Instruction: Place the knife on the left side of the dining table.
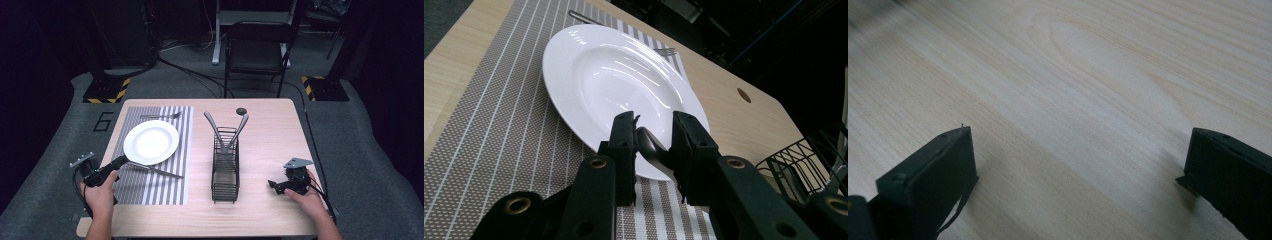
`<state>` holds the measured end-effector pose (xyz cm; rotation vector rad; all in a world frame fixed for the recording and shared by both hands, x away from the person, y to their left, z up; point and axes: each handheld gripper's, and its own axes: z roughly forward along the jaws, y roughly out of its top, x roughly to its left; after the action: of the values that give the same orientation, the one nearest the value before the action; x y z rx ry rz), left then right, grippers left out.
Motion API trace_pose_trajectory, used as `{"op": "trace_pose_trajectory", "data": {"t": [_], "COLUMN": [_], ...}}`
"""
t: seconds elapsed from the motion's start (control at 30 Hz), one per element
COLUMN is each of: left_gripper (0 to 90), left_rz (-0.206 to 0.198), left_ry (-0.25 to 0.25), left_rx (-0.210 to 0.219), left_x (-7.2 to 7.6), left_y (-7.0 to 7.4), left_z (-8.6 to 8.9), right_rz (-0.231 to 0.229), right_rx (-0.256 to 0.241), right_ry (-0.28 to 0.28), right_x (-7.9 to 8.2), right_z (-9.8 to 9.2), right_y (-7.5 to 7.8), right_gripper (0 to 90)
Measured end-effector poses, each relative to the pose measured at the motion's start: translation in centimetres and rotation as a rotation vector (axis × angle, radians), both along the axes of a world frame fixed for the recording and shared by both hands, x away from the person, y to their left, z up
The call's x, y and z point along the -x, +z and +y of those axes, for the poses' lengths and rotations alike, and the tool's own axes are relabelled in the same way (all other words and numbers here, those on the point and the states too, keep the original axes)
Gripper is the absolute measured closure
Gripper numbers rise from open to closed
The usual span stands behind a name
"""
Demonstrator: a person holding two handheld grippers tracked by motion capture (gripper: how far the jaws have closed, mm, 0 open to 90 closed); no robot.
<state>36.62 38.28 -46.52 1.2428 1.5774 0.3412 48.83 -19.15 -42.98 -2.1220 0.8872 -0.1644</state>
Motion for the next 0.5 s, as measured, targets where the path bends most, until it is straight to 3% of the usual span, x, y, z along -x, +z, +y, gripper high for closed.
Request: {"op": "trace_pose_trajectory", "data": {"t": [0.2, 0.5], "left_gripper": [71.5, 70.8], "left_rz": [-0.003, 0.026], "left_ry": [0.031, 0.066], "left_rx": [0.021, 0.053], "left_x": [0.0, 0.0], "left_y": [-0.8, -1.8], "left_z": [0.1, 0.5], "right_rz": [0.000, 0.000], "right_rx": [0.000, 0.000], "right_ry": [0.000, 0.000], "right_x": [0.0, 0.0], "right_z": [0.0, 0.0], "right_y": [0.0, 0.0], "right_gripper": [0.0, 0.0]}}
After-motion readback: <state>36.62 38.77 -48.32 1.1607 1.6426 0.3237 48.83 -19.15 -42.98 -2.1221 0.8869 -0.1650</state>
